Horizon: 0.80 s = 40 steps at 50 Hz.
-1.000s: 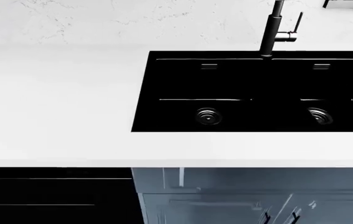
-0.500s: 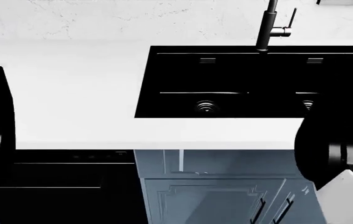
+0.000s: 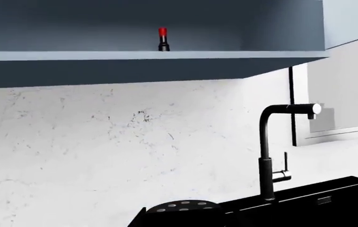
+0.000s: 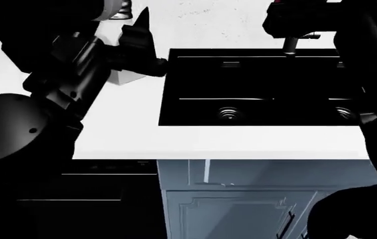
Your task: Pick and place the shaker into the drawer. Then close the cabinet.
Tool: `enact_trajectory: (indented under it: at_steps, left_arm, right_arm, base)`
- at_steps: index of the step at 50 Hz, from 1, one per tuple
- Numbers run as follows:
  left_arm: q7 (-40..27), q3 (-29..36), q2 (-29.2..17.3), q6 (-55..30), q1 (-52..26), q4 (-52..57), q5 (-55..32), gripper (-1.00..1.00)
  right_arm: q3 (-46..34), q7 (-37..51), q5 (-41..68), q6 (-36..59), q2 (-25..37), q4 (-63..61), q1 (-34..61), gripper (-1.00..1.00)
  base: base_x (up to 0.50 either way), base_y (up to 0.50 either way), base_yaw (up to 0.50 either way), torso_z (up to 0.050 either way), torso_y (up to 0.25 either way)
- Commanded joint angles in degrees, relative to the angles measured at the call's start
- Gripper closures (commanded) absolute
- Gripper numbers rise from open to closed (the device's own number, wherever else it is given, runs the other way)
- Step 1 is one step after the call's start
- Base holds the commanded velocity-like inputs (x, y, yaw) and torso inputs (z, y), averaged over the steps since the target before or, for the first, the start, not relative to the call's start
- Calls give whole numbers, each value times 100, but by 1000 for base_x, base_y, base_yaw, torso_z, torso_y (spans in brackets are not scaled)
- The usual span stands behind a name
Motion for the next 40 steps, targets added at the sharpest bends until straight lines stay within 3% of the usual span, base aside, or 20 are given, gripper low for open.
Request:
enact_trajectory:
  at_steps: [1,13,40]
  left_arm:
    - [-558,-320,-30,-157,934,858,-506,100]
    - [-593,-293,-86,-73,1118,959,-526,100]
    - [-636,-134,-202,-26,1109,938,-564,100]
  right_arm:
    - [265,1452,2024,30,282,-385,-726,100]
    - [67,1898,2517,-218,458,-328,-780,100]
    - [-260,1976,2609,-595,605,-341,-943,100]
  base:
    - [0,500,0,0,0]
    - [0,500,0,1,0]
    - [-28,500,0,0,0]
